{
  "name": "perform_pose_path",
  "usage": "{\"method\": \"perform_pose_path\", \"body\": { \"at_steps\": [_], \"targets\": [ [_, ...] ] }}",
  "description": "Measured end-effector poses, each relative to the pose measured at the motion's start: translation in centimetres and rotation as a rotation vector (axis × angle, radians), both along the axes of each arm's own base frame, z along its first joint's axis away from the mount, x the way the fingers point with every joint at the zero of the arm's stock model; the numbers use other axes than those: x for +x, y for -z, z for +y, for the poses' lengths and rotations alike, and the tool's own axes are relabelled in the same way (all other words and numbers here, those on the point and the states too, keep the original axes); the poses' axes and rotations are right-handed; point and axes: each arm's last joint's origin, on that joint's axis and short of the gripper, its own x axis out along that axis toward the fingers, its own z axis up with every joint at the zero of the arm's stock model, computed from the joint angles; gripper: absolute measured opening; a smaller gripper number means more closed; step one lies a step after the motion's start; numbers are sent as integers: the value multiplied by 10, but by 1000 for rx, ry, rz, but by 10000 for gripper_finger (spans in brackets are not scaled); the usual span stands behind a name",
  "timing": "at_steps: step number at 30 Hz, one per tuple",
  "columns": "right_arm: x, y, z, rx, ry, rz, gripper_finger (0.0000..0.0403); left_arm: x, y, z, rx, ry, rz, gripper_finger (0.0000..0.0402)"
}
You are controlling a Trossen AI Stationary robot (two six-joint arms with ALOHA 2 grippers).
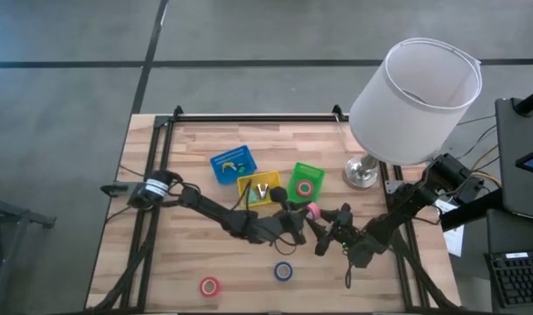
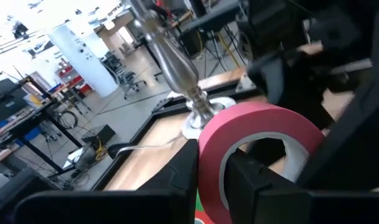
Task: Pick and place Stapler, Stapler remover, tape
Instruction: Put the pink tape into the green bin
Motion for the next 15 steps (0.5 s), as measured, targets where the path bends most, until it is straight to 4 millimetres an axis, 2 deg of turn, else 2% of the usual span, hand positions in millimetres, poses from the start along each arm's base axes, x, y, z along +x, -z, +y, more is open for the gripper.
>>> {"method": "perform_pose_path", "body": {
  "at_steps": [7,15],
  "targets": [
    [0,0,-1,50,13,-35,201,3,0,0,36,-19,59,59],
    [1,1,-2,43,18,-30,136,2,1,1,74,-60,83,66]
  ]
}}
